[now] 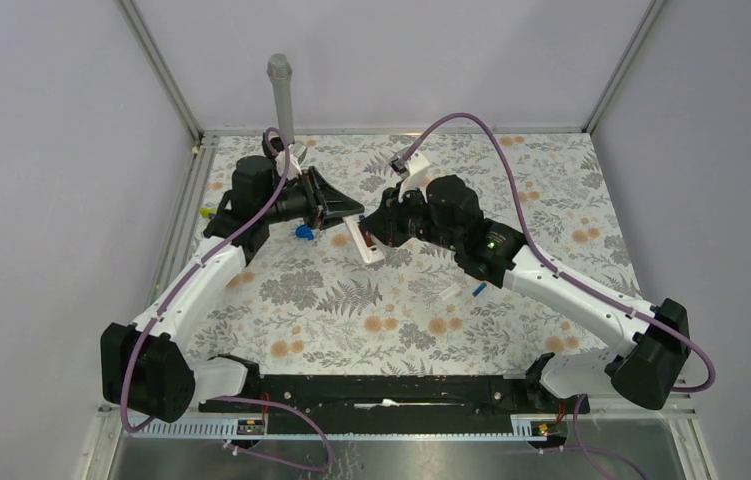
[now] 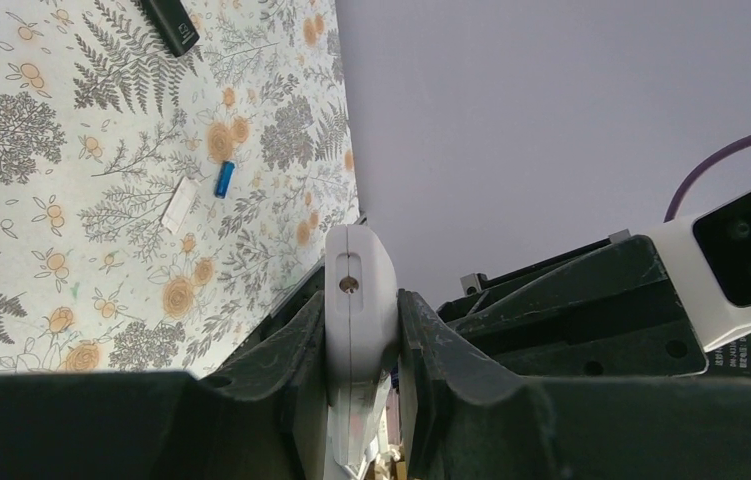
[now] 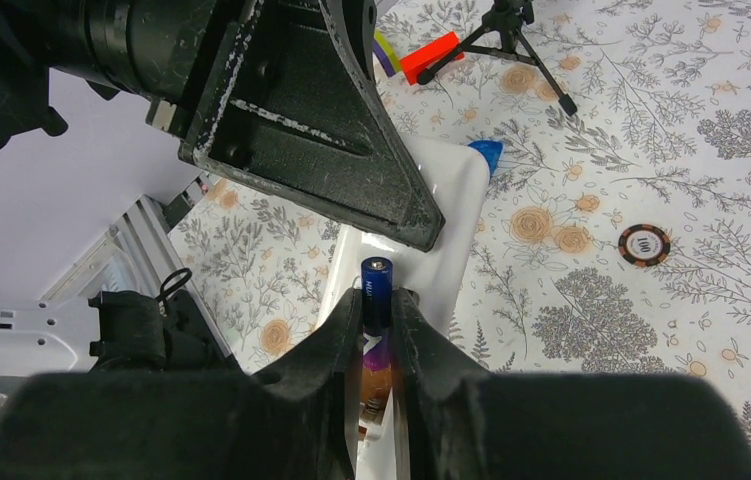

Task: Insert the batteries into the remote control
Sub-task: Load the battery into the remote control.

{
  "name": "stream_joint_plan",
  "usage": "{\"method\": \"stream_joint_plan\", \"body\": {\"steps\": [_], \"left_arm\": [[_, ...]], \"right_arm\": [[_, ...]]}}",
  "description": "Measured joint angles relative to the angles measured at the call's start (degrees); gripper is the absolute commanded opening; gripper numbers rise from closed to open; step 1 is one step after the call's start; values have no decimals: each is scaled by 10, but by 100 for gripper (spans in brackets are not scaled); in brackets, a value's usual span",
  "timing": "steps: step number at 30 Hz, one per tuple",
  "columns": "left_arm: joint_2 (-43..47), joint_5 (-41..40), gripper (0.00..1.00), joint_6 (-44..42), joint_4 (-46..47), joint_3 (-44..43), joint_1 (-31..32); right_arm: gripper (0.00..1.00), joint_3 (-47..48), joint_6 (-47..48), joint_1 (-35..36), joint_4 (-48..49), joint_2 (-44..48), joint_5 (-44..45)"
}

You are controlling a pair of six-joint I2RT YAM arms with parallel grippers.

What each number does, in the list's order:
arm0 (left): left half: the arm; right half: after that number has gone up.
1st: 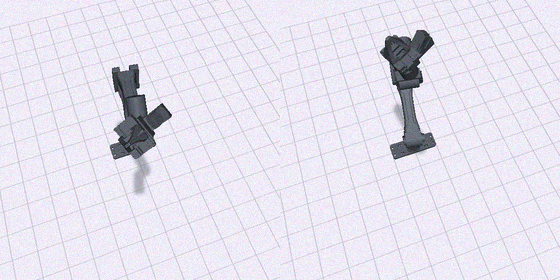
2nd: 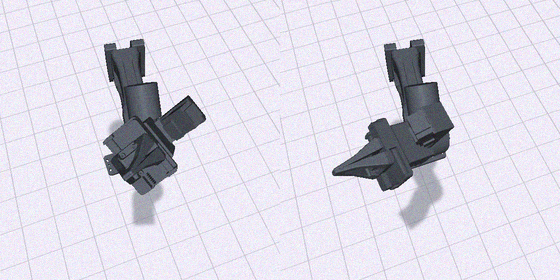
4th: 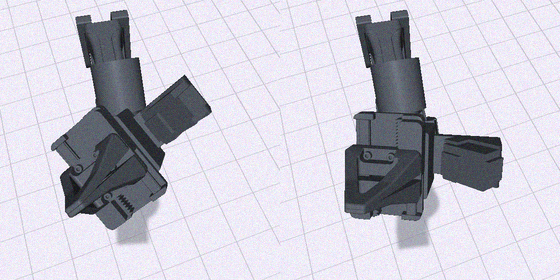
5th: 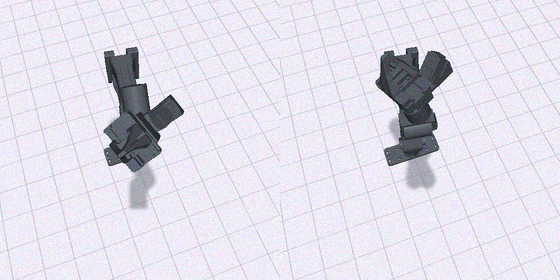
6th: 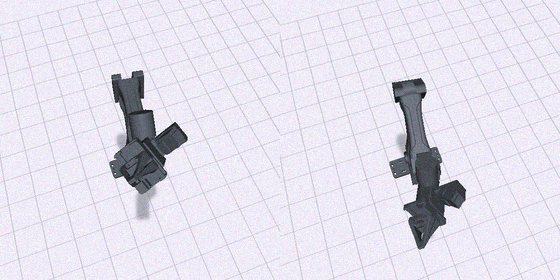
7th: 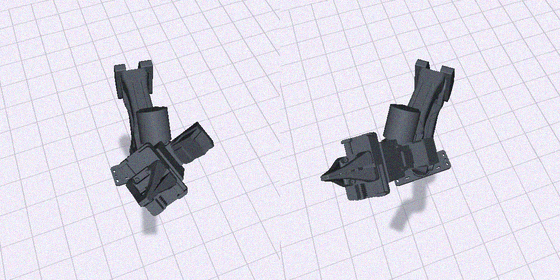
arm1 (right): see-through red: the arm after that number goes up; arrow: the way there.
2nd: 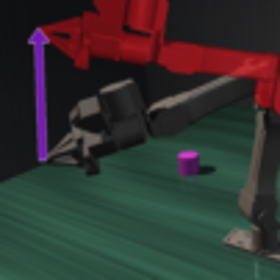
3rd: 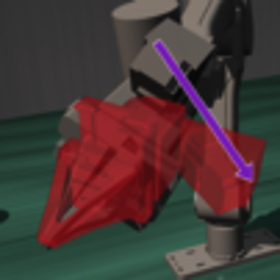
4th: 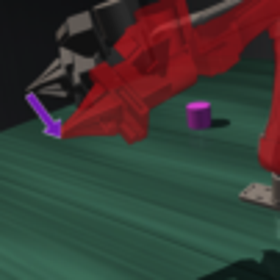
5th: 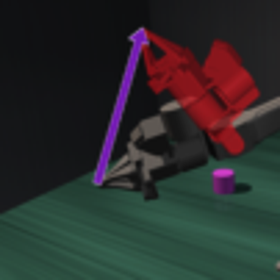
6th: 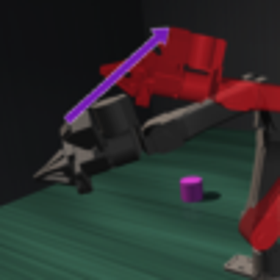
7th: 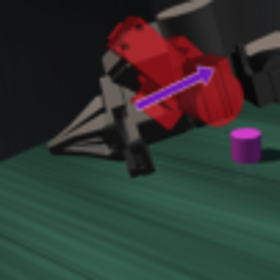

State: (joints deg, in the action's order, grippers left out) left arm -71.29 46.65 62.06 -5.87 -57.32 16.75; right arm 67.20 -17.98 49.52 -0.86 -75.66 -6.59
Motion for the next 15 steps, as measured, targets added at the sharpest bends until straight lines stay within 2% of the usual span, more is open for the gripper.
{"method": "stream_joint_plan", "body": {"steps": [15], "left_arm": [[-14,-6,0,1,-18,-19,-7]], "right_arm": [[18,-15,17,4,14,-2,14]]}}
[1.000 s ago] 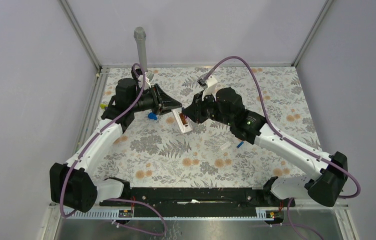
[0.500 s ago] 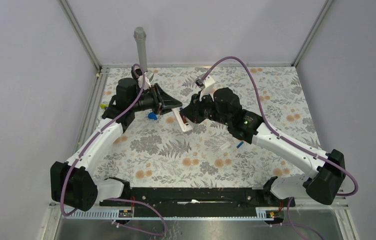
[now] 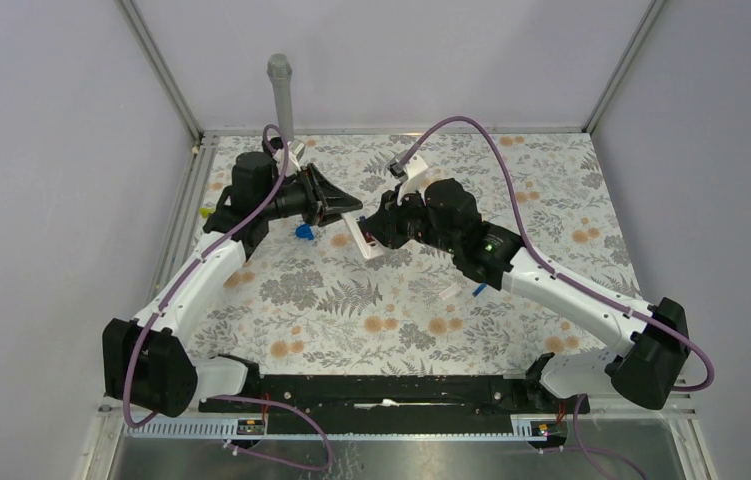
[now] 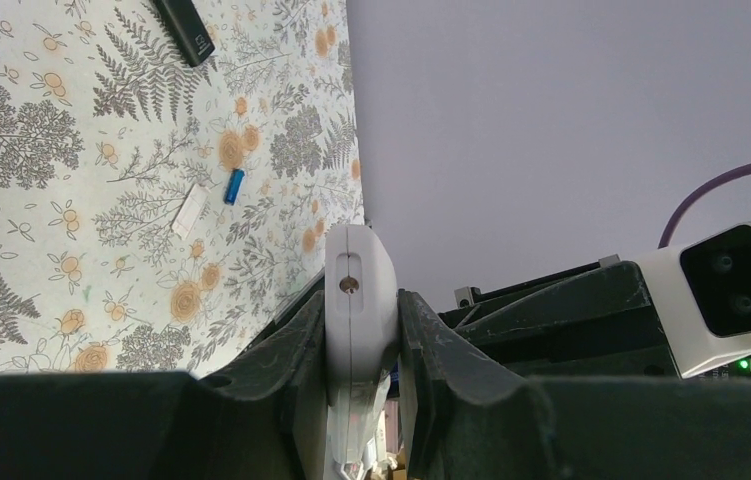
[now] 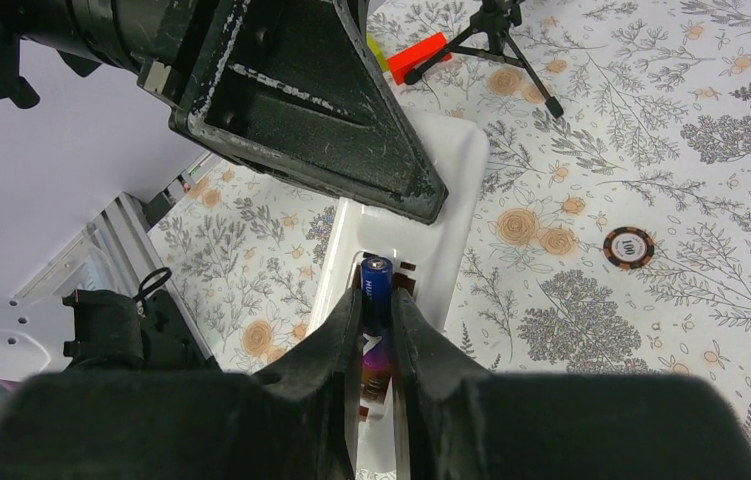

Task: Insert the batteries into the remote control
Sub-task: Load the battery into the remote control.

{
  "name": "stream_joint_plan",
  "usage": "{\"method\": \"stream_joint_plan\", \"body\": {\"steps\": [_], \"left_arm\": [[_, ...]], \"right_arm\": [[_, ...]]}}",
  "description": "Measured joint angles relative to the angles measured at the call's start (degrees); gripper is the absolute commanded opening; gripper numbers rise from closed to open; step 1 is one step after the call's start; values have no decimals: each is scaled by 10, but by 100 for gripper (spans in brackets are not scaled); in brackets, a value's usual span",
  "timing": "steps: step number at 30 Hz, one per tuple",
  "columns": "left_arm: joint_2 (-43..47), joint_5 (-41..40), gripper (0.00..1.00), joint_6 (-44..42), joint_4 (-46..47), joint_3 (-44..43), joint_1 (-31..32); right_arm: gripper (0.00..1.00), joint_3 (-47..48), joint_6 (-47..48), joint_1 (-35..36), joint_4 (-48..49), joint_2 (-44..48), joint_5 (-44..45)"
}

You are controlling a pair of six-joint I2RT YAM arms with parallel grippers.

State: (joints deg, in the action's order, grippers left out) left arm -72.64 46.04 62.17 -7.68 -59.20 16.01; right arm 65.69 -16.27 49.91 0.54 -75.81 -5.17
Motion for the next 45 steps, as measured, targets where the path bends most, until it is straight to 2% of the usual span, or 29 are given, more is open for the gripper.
{"method": "stream_joint_plan", "body": {"steps": [15,25,31,39,45], "left_arm": [[-3,-3,0,-23,-31,-18,-4],[-3,-3,0,-40,-38,-23,-6],[-3,-3,0,-50,-51,-27,-8],[-3,-3,0,-54,-59,-27,-9],[-3,-3,0,-59,-59,-27,-9]], "right_arm": [[30,-12,6,0,14,3,-18],[33,9,-6,1,-22,3,-1],[53,13,-27,1,-42,3,16],[60,14,-66,1,-54,3,16],[87,14,-99,1,-54,2,24]]}}
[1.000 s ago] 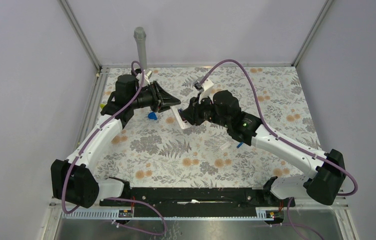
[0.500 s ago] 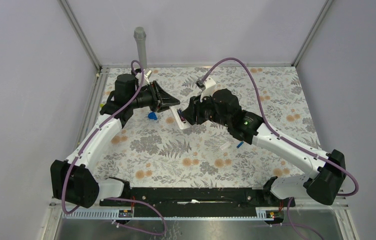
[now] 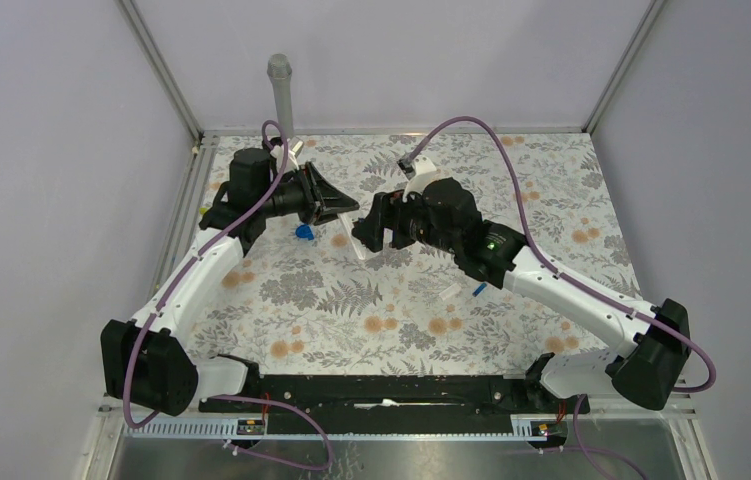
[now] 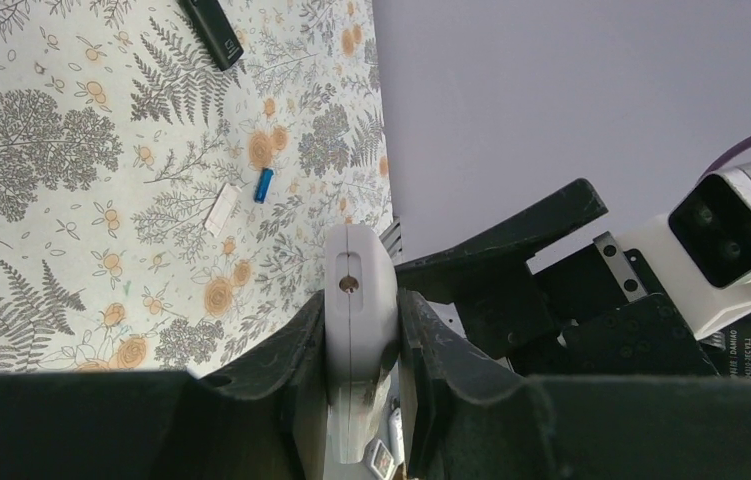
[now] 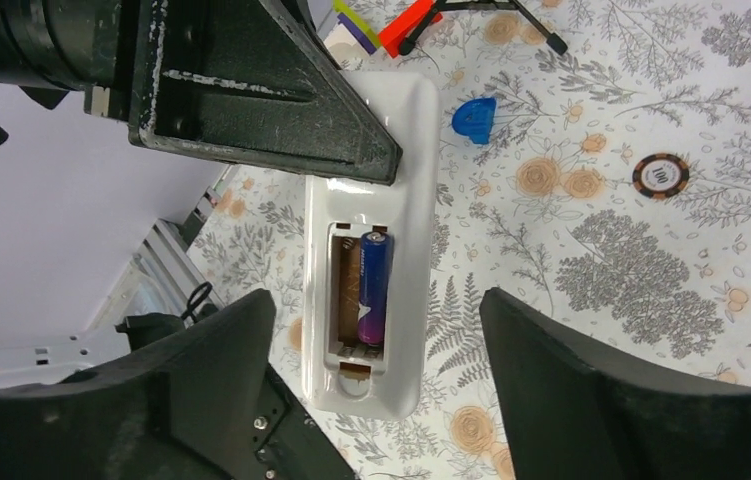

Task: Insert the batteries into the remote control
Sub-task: Load the battery into the remote control.

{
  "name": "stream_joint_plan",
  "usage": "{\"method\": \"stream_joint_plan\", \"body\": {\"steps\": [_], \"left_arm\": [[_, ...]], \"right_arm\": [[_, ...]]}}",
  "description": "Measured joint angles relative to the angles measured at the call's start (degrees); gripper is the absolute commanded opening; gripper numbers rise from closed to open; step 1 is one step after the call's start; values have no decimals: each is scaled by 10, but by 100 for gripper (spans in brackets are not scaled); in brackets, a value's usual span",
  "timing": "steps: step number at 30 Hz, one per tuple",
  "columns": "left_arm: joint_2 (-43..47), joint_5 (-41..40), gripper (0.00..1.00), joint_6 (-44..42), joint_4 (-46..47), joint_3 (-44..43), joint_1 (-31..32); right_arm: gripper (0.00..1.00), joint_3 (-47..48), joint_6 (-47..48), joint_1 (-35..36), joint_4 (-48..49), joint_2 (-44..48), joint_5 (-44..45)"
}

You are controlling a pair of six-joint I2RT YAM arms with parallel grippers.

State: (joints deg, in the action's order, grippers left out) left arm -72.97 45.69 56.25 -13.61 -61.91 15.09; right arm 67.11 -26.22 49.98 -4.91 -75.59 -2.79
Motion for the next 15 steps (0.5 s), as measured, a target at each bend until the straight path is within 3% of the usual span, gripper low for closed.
{"method": "stream_joint_plan", "body": {"steps": [5,15], "left_arm": [[2,-1,0,-6,19,3,-1],[21,-10,0,21,120,41,-2]], "right_arm": [[99,0,-56,-2,0,0,1],[100,-14,-280,-67,14,9,-64]]}}
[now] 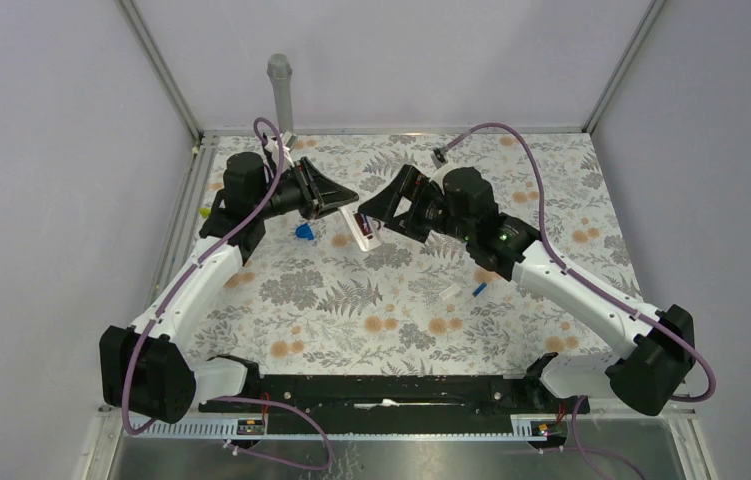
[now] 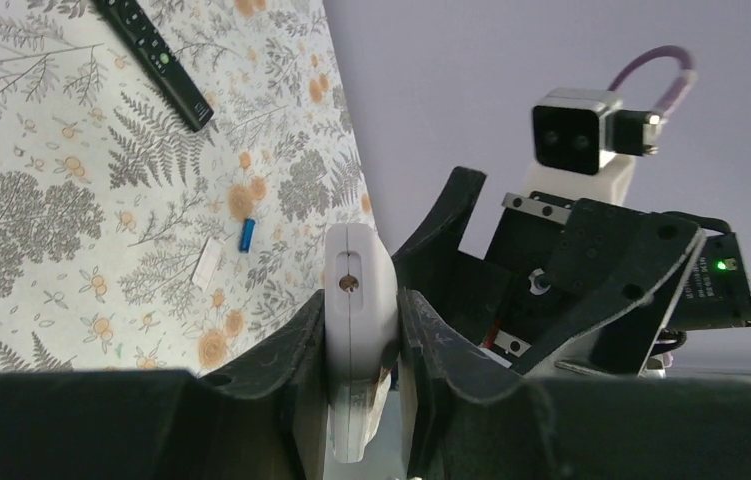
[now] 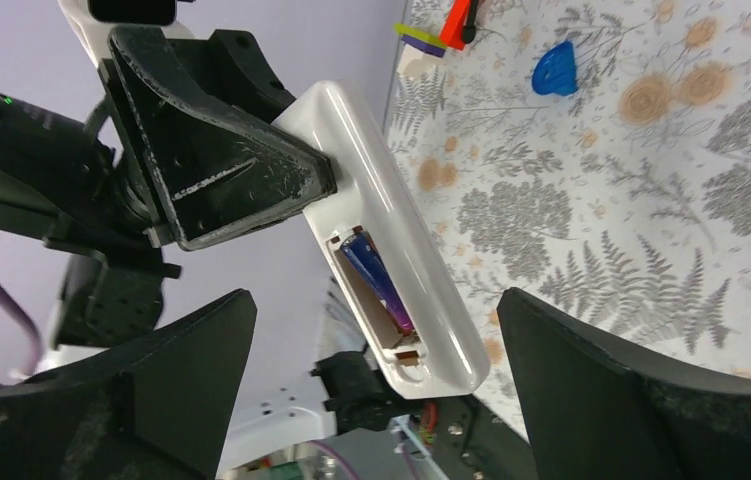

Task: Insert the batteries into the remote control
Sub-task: Load the battery into the remote control.

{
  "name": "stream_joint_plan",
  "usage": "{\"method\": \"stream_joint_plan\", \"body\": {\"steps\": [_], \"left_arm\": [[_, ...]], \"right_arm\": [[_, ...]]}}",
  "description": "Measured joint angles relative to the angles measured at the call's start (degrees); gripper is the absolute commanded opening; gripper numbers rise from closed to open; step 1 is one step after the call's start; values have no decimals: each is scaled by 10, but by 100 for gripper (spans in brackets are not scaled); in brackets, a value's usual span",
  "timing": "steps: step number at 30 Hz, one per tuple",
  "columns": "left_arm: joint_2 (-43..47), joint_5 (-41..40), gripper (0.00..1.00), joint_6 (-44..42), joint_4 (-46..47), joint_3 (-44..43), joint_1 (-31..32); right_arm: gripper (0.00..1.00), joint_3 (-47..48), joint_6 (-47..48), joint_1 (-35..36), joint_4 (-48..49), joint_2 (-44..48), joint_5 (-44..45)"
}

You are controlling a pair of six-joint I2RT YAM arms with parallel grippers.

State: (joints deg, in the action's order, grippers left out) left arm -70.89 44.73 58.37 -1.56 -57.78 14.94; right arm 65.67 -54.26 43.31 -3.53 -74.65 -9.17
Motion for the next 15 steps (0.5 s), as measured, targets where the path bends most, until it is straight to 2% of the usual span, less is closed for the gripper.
{"method": "stream_joint_plan", "body": {"steps": [7,15], "left_arm": [[2,-1,0,13,29,3,0],[10,-1,0,14,38,5,0]], "right_arm": [[100,-24,-120,-17,32,0,-42],[99,-50,-188,-21,78,-10,-66]]}}
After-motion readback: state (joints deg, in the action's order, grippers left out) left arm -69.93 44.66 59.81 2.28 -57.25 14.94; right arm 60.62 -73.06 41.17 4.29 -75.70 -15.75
